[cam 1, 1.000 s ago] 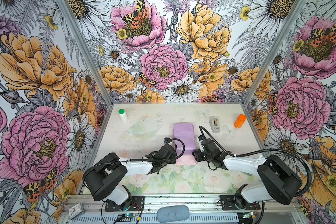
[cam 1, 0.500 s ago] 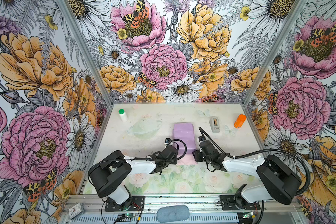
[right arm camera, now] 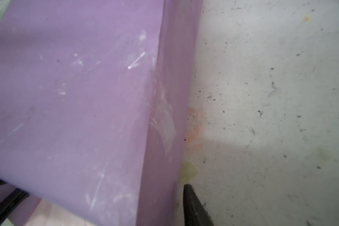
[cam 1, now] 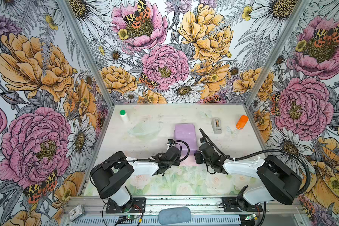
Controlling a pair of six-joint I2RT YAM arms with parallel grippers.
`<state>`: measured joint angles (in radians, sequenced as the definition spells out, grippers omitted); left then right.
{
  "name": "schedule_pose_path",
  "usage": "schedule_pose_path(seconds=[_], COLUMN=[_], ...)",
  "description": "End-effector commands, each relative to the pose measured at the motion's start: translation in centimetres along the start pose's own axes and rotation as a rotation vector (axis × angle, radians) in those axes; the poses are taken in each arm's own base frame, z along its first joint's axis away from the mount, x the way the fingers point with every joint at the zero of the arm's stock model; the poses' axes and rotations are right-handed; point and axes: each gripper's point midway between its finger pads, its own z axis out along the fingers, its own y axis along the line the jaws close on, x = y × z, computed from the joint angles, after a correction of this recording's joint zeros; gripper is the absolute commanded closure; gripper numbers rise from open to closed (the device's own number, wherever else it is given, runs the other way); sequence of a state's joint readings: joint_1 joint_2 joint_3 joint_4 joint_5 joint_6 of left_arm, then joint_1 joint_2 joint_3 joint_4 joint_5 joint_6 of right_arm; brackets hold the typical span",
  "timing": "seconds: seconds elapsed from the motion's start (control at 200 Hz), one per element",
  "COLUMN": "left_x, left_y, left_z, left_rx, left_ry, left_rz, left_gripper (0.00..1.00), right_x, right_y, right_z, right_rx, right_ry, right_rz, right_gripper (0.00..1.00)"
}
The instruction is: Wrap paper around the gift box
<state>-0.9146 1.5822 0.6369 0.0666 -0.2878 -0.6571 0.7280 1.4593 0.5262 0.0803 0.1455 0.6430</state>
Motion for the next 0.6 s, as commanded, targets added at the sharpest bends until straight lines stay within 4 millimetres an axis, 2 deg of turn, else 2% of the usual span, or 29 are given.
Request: schedule_pose_path(seconds=[0.0, 0.285, 0.415, 0.485, 0.595], left_x=[-0.4, -0.6, -0.6, -0.6, -0.7], left_y=[-0.3, -0.4, -0.4, -0.4, -0.5], left_z=[0.0, -0.1, -0.1, -0.1, -0.1], left_rx=[-0.017, -0.015, -0.017, -0.018, -0.021], left_ry=[-0.017, -0.021, -0.019, -0.020, -0.018], left_rz=[-0.007, -0.008, -0.005, -0.002, 0.004], left_gripper=[0.75, 0.77, 0.77, 0.77, 0.77], right_x=[-0.3, 0.1, 0.1, 0.2, 0.3], right_y=[0.0, -0.5, -0.2, 0.1, 0.5], right_z=[0.4, 0.6, 0.7, 0.6, 0.1], right_rx=[0.019, 0.075, 0.069, 0.056, 0.026], right_ry=[-0.030, -0.038, -0.041, -0.035, -0.026], right_rz=[0.017, 0.030, 0.030, 0.024, 0.014], right_gripper=[0.71, 0.84, 0.85, 0.82, 0.69])
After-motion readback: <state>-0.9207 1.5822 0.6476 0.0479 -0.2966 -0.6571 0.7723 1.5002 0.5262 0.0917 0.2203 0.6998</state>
